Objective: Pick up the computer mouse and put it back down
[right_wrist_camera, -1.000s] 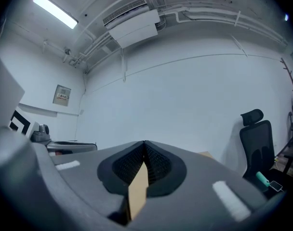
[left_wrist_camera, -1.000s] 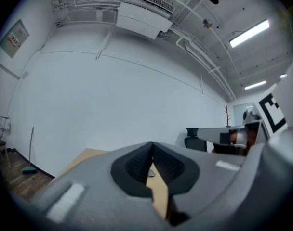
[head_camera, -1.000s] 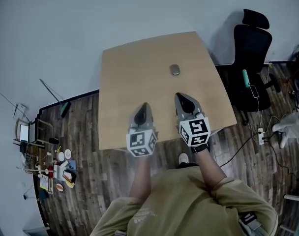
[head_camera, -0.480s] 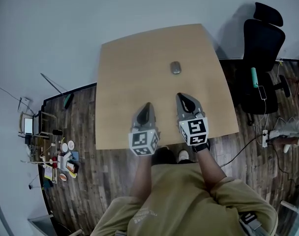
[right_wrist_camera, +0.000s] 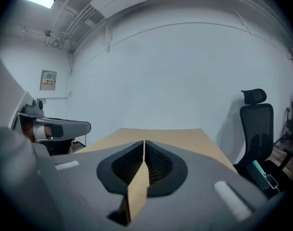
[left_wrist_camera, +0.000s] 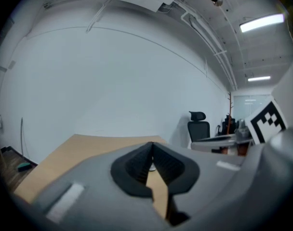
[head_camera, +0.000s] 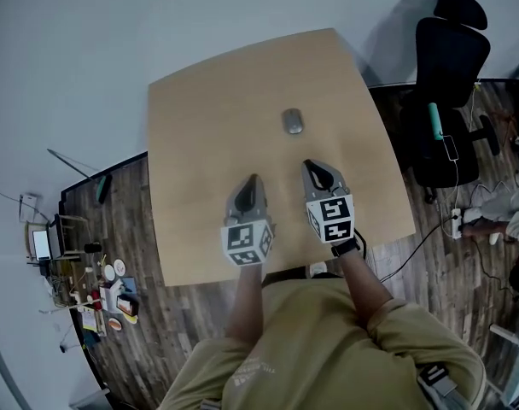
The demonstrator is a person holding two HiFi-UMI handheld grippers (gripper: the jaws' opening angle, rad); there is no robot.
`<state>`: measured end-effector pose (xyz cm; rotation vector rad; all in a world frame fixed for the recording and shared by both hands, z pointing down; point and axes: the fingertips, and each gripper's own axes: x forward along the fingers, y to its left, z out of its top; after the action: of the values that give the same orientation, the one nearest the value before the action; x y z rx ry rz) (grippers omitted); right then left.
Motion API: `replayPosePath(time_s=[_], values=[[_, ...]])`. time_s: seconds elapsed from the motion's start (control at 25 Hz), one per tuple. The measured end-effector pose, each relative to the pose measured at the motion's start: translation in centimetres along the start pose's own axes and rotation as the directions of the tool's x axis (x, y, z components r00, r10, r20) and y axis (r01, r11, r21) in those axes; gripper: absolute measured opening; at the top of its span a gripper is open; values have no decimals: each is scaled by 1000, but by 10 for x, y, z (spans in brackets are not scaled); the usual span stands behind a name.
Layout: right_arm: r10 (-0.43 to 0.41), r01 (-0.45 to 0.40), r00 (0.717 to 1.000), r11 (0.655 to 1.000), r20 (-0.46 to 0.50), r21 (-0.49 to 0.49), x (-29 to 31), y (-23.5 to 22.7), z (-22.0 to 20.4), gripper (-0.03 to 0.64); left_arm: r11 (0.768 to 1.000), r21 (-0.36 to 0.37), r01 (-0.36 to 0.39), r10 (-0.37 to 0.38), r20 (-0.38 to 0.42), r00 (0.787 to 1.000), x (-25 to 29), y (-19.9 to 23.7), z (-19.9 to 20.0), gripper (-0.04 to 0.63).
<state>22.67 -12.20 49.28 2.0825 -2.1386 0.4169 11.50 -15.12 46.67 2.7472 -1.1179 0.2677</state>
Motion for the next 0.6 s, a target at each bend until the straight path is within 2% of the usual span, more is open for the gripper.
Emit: replayPosePath(time_s=[0.28,0.6], values=[[-55,62,988,997,-145,43,88,-36,-42,35,999,-24,45,-47,-74,996,71,36,-21,2],[-65,85,952,995,-300,55,180,-62,-93,80,994,-94,50,-64,-154,986,135,74,-57,2]])
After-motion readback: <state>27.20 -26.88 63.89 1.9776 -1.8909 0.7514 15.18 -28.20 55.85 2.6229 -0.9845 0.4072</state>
